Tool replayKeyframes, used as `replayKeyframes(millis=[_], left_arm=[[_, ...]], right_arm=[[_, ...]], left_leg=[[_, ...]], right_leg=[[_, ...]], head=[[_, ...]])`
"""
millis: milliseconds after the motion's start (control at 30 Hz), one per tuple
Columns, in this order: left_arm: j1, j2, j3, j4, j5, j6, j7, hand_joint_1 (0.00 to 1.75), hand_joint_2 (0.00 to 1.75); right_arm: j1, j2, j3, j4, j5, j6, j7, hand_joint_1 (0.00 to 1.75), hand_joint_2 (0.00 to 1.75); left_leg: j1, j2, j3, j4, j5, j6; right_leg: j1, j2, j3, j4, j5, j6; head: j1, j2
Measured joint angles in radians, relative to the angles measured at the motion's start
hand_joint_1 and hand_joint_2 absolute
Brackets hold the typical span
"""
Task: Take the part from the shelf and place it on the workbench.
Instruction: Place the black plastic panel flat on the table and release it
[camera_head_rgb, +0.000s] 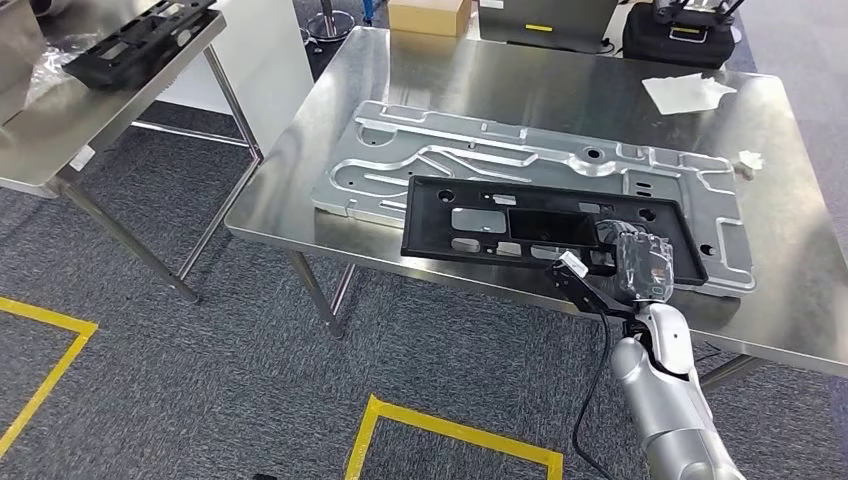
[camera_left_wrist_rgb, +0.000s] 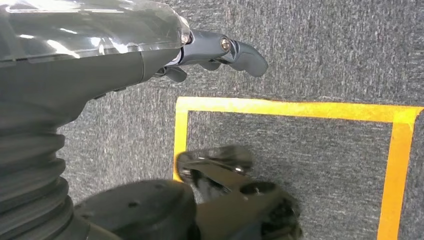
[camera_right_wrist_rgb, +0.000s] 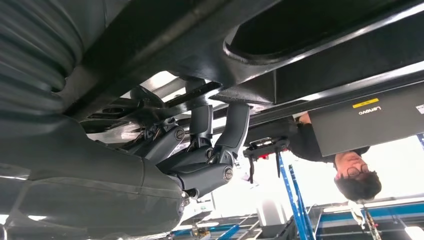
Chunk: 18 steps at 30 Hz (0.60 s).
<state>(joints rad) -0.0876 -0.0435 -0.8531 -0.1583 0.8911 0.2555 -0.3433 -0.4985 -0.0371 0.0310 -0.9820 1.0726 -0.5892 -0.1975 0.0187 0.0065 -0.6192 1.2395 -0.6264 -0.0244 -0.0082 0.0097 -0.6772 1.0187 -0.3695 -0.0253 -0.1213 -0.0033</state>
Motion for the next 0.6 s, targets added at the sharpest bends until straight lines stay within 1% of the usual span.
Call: replayKeyframes(millis=[33, 67, 100, 133, 167, 200, 233, 300, 367, 600], left_arm=[[0.000, 0.000, 0.000, 0.000, 0.000, 0.000, 0.000, 0.00, 1.75], [0.000, 0.001, 0.000, 0.000, 0.000, -0.001, 0.000, 0.00, 1.75], [0.000, 0.002, 0.000, 0.001, 0.000, -0.002, 0.000, 0.00, 1.75], [-0.001, 0.003, 0.000, 0.001, 0.000, -0.004, 0.000, 0.00, 1.75], [-0.002, 0.004, 0.000, 0.002, 0.000, -0.006, 0.000, 0.00, 1.75], [-0.002, 0.003, 0.000, 0.002, 0.000, -0.007, 0.000, 0.00, 1.75], [-0.001, 0.002, 0.000, 0.002, 0.000, -0.009, 0.000, 0.00, 1.75], [-0.001, 0.001, 0.000, 0.002, 0.001, -0.012, 0.001, 0.00, 1.75], [-0.001, 0.001, 0.000, 0.002, 0.002, -0.015, 0.001, 0.00, 1.75], [0.000, 0.001, -0.001, 0.002, 0.002, -0.029, 0.003, 0.00, 1.75]], right_arm=[[0.001, 0.000, 0.000, 0.000, 0.000, 0.000, 0.000, 1.75, 1.75], [0.000, 0.000, 0.001, 0.000, 0.001, 0.000, 0.000, 1.75, 1.75], [0.000, 0.000, 0.002, 0.000, 0.002, 0.000, 0.000, 1.75, 1.75], [0.000, 0.000, 0.003, 0.000, 0.002, 0.001, 0.000, 1.75, 1.75], [0.000, -0.001, 0.004, 0.000, 0.004, 0.001, 0.001, 1.75, 1.75], [0.000, -0.002, 0.004, 0.000, 0.005, 0.001, 0.002, 1.75, 1.75], [0.001, -0.002, 0.005, 0.000, 0.006, 0.002, 0.003, 1.75, 1.75], [0.001, -0.002, 0.006, 0.000, 0.007, 0.002, 0.003, 1.75, 1.75], [0.001, -0.001, 0.008, 0.000, 0.007, 0.003, 0.005, 1.75, 1.75], [0.001, -0.001, 0.011, -0.001, 0.008, 0.004, 0.008, 1.75, 1.75]], left_leg=[[-0.004, 0.000, 0.010, -0.057, 0.050, 0.009], [-0.009, 0.000, 0.024, -0.121, 0.100, 0.021], [-0.015, 0.000, 0.036, -0.173, 0.130, 0.030], [-0.020, 0.000, 0.043, -0.206, 0.147, 0.037], [-0.023, 0.000, 0.044, -0.219, 0.153, 0.041], [-0.024, 0.000, 0.044, -0.224, 0.156, 0.037], [-0.023, -0.001, 0.045, -0.228, 0.166, 0.034], [-0.024, -0.002, 0.047, -0.232, 0.174, 0.029], [-0.028, -0.004, 0.046, -0.230, 0.175, 0.034], [-0.036, -0.007, 0.039, -0.220, 0.171, 0.054]], right_leg=[[0.004, 0.003, 0.007, 0.001, -0.004, 0.000], [0.006, 0.004, 0.013, 0.001, -0.007, 0.000], [0.008, 0.005, 0.016, 0.002, -0.009, 0.002], [0.009, 0.005, 0.016, 0.002, -0.010, 0.006], [0.008, 0.006, 0.016, 0.002, -0.010, 0.011], [0.009, 0.005, 0.016, 0.001, -0.012, 0.013], [0.009, 0.005, 0.016, 0.001, -0.012, 0.014], [0.008, 0.004, 0.016, -0.001, -0.012, 0.016], [0.004, 0.002, 0.016, -0.004, -0.008, 0.024], [-0.006, 0.000, 0.017, -0.008, -0.004, 0.044]], head=[[0.000, 0.000], [0.000, 0.000], [0.000, 0.000], [0.000, 0.000], [0.000, 0.000], [0.000, 0.000], [0.000, 0.000], [0.000, 0.000], [0.000, 0.000], [0.000, 0.000]])
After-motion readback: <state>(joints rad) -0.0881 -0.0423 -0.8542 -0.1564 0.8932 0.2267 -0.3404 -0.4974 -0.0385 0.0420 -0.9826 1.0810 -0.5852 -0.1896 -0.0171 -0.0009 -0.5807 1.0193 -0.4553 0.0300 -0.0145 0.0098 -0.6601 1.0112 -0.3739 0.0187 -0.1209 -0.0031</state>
